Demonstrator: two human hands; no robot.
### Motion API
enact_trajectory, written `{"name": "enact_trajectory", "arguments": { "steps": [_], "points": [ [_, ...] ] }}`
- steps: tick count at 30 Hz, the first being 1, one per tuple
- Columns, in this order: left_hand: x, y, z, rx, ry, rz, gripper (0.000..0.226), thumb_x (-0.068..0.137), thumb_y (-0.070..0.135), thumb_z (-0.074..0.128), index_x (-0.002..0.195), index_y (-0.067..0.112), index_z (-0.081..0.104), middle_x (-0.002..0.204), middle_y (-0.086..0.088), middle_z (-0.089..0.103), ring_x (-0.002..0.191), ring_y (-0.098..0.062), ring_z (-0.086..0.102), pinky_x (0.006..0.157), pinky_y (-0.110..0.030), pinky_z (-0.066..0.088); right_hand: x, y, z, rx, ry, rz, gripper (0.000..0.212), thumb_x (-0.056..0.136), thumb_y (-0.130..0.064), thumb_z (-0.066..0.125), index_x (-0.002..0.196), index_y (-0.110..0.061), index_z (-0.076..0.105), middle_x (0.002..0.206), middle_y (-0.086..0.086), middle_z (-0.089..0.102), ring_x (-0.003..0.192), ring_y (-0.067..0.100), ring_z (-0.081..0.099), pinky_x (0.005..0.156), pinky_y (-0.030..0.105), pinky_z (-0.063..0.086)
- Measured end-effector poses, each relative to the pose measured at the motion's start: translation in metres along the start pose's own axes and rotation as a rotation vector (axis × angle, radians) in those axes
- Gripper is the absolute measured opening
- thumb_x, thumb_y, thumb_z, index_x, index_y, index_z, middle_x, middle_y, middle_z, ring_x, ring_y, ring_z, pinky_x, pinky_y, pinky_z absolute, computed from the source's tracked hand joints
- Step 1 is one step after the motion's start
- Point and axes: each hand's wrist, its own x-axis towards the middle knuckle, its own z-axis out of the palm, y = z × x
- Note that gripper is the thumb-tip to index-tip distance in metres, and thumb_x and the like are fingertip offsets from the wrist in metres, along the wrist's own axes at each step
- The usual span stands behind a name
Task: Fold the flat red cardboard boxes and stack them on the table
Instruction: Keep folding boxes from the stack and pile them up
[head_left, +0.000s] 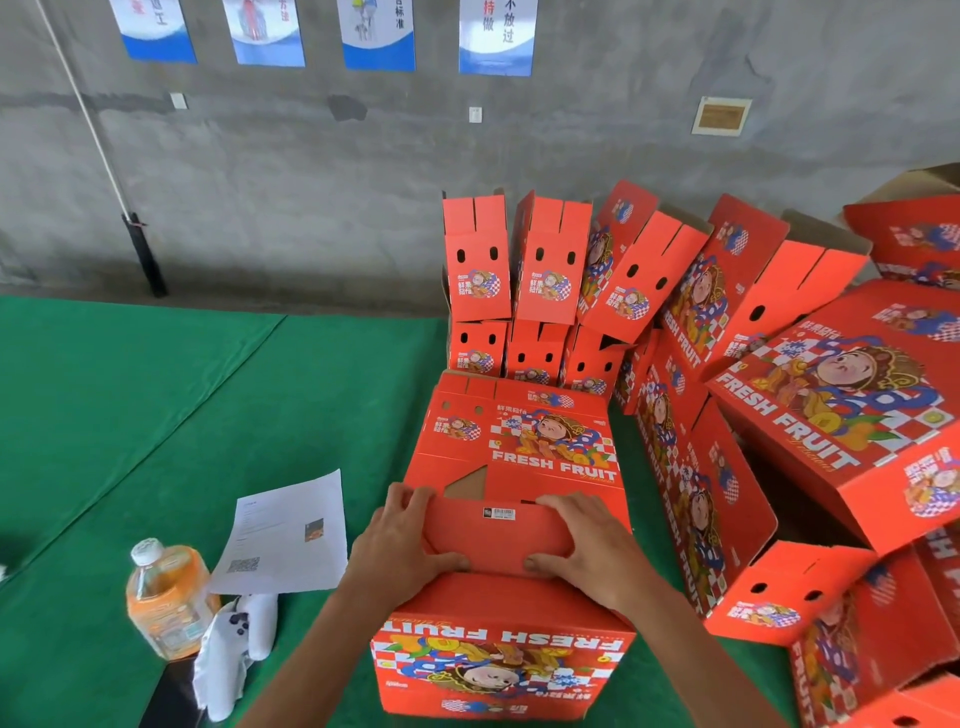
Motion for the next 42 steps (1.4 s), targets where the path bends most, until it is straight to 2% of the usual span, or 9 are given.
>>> {"name": "enact_trajectory", "arguments": {
  "steps": [5, 8, 14, 17, 21, 26, 31, 36, 42],
  "points": [
    [0.002, 0.001, -0.004, -0.144, 0.042, -0.031, 0.064, 0.097, 0.075, 0.034, 0.142, 0.030, 0.045, 0.148, 0.004, 0.041, 0.129, -0.026, 0.054, 0.106, -0.049, 0.048, 0.000, -0.001, -0.002, 0.354, 0.088, 0.116, 0.068, 0.080, -0.092, 0.048, 0.130, -0.047, 0.057, 0.133, -0.021, 0.055, 0.122, -0.003, 0.049, 0.101, 0.029, 0.044],
    [0.002, -0.005, -0.003, -0.152, 0.071, -0.100, 0.056, 0.100, 0.067, 0.042, 0.139, 0.027, 0.045, 0.150, 0.000, 0.039, 0.122, -0.027, 0.060, 0.103, -0.048, 0.051, -0.004, 0.007, -0.005, 0.601, 0.190, 0.373, 0.090, 0.088, -0.089, 0.017, 0.121, -0.023, 0.068, 0.114, 0.011, 0.070, 0.107, 0.008, 0.067, 0.095, 0.033, 0.053],
    [0.007, -0.016, -0.008, -0.209, 0.083, -0.254, 0.040, 0.098, 0.069, 0.043, 0.112, 0.032, 0.044, 0.110, 0.001, 0.058, 0.087, -0.016, 0.056, 0.080, -0.037, 0.042, -0.020, 0.019, -0.010, 0.642, -0.439, 0.876, 0.095, 0.097, -0.080, 0.009, 0.134, -0.007, 0.056, 0.095, 0.011, 0.068, 0.090, 0.029, 0.073, 0.074, 0.042, 0.065],
    [0.007, -0.013, -0.010, -0.180, 0.151, -0.257, 0.040, 0.097, 0.071, 0.046, 0.101, 0.031, 0.046, 0.089, 0.010, 0.060, 0.070, -0.006, 0.050, 0.073, -0.034, 0.037, -0.026, 0.016, -0.014, 0.707, -0.556, 0.884, 0.107, 0.092, -0.086, 0.004, 0.118, -0.007, 0.071, 0.112, 0.018, 0.074, 0.106, 0.033, 0.072, 0.083, 0.040, 0.064],
    [0.005, -0.014, -0.028, -0.225, 0.319, -0.277, 0.047, 0.089, 0.074, 0.055, 0.084, 0.028, 0.053, 0.080, 0.006, 0.065, 0.080, -0.028, 0.063, 0.075, -0.038, 0.047, -0.040, 0.010, -0.014, 0.861, -0.617, 0.806, 0.117, 0.077, -0.097, 0.003, 0.135, -0.015, 0.062, 0.127, 0.019, 0.069, 0.112, 0.032, 0.068, 0.084, 0.040, 0.061],
    [0.003, -0.010, -0.086, -0.279, 0.625, -0.218, 0.041, 0.093, 0.061, 0.061, 0.076, 0.023, 0.057, 0.064, 0.015, 0.054, 0.081, -0.036, 0.069, 0.070, -0.035, 0.041, -0.035, -0.007, -0.019, 1.149, -0.411, 0.638, 0.097, 0.073, -0.099, 0.033, 0.137, -0.029, 0.054, 0.129, 0.017, 0.066, 0.115, 0.032, 0.068, 0.081, 0.044, 0.062],
    [0.023, 0.011, -0.115, -0.474, 0.786, -0.159, 0.025, 0.095, 0.043, 0.064, 0.082, 0.021, 0.061, 0.069, 0.010, 0.059, 0.079, -0.032, 0.064, 0.077, -0.039, 0.047, -0.016, -0.013, -0.051, 1.295, -0.146, 0.457, 0.078, 0.075, -0.095, 0.051, 0.111, -0.030, 0.077, 0.110, 0.019, 0.067, 0.102, 0.033, 0.063, 0.097, 0.058, 0.057],
    [0.050, 0.044, -0.108, -0.721, 0.715, -0.027, 0.021, 0.095, 0.036, 0.071, 0.080, 0.021, 0.066, 0.082, 0.013, 0.070, 0.082, -0.008, 0.067, 0.078, -0.030, 0.042, -0.027, 0.000, -0.086, 1.192, 0.080, 0.313, 0.086, 0.073, -0.095, 0.050, 0.140, -0.042, 0.050, 0.096, 0.006, 0.066, 0.067, 0.015, 0.055, 0.075, 0.040, 0.060],
    [0.081, 0.106, -0.082, -0.913, 0.379, 0.147, 0.014, 0.090, 0.023, 0.079, 0.080, 0.033, 0.081, 0.090, 0.013, 0.079, 0.088, -0.002, 0.071, 0.083, -0.022, 0.052, -0.077, 0.021, -0.152, 0.933, 0.340, 0.168, 0.062, 0.085, -0.070, 0.071, 0.138, -0.052, 0.045, 0.067, -0.003, 0.063, 0.069, 0.018, 0.068, 0.074, 0.034, 0.061]
  ]
}}
